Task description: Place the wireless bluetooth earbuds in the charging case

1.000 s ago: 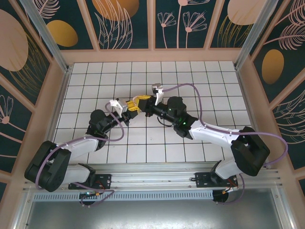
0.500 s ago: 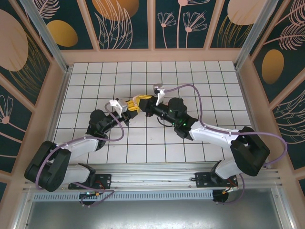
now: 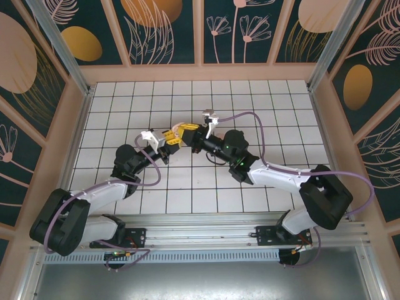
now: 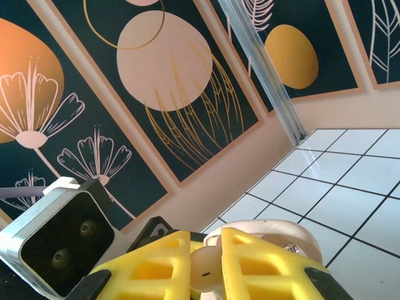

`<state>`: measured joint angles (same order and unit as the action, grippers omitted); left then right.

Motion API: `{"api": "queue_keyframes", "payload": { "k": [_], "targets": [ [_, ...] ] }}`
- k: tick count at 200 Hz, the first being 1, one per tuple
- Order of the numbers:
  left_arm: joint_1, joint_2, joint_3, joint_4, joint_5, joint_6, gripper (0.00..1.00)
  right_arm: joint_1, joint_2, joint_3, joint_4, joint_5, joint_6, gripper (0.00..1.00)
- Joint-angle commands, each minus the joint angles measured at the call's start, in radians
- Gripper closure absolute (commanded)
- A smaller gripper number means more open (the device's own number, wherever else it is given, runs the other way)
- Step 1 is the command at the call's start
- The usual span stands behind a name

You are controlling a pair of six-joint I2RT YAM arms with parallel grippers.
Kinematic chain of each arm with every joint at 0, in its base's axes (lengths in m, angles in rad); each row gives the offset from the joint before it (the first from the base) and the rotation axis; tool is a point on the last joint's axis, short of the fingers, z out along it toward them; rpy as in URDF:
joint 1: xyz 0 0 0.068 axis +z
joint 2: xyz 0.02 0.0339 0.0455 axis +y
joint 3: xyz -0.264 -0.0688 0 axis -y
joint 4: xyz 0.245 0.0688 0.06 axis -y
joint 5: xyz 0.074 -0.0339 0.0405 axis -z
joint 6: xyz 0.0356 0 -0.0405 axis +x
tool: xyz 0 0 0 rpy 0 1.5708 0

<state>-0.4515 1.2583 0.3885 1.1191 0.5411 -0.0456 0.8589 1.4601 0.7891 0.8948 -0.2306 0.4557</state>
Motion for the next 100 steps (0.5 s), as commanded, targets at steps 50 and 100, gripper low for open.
{"api": "queue_keyframes", "payload": {
  "k": [50, 100],
  "targets": [
    [-0.009, -0.04, 0.004, 0.096, 0.028, 0.065, 0.83, 0.006, 0.05, 0.019, -0.027, -0.038, 0.009, 0.85],
    [-0.009, -0.051, -0.003, 0.079, 0.016, 0.098, 0.82, 0.005, 0.059, 0.046, -0.023, -0.019, 0.006, 0.85]
  ]
}}
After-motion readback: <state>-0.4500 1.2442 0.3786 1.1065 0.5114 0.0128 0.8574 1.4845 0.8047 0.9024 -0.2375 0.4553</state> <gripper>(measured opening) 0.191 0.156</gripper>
